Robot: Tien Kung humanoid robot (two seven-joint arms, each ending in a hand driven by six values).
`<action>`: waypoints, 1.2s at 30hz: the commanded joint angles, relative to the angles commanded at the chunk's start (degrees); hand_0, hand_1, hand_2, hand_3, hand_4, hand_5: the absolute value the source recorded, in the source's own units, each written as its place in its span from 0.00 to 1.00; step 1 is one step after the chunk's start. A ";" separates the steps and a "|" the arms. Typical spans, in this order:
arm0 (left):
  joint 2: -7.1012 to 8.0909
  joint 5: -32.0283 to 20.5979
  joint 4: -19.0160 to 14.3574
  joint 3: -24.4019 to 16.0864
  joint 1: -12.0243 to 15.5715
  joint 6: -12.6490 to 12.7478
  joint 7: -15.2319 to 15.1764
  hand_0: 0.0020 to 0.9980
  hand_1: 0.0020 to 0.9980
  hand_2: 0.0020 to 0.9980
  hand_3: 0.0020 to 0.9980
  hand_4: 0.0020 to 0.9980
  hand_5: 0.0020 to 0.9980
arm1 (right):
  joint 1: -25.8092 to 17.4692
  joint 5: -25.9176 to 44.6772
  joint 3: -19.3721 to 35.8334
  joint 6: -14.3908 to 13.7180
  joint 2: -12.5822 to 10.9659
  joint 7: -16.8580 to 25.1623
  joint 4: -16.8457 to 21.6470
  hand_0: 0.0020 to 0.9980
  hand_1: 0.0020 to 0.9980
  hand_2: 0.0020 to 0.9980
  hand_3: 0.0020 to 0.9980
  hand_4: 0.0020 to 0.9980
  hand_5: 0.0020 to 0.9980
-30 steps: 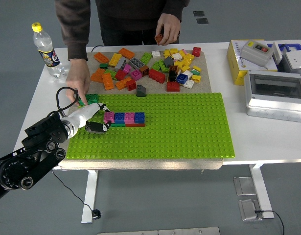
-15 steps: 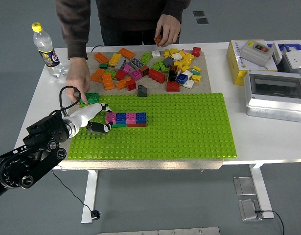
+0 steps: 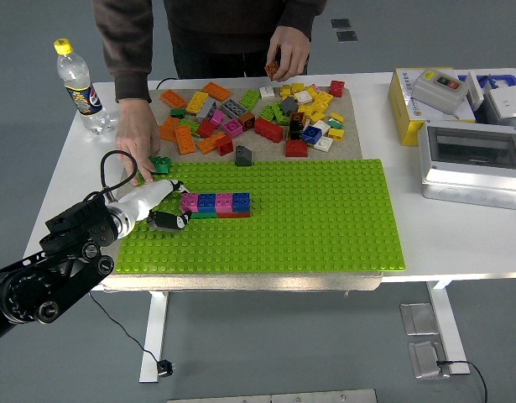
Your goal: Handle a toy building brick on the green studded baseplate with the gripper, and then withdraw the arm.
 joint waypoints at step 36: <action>0.44 -0.29 -0.42 0.16 -0.01 -0.62 -0.62 1.00 0.99 1.00 0.90 0.56 0.21 | -0.40 -1.20 1.29 -0.06 0.05 -0.06 0.00 0.71 0.70 0.76 0.72 0.44 0.85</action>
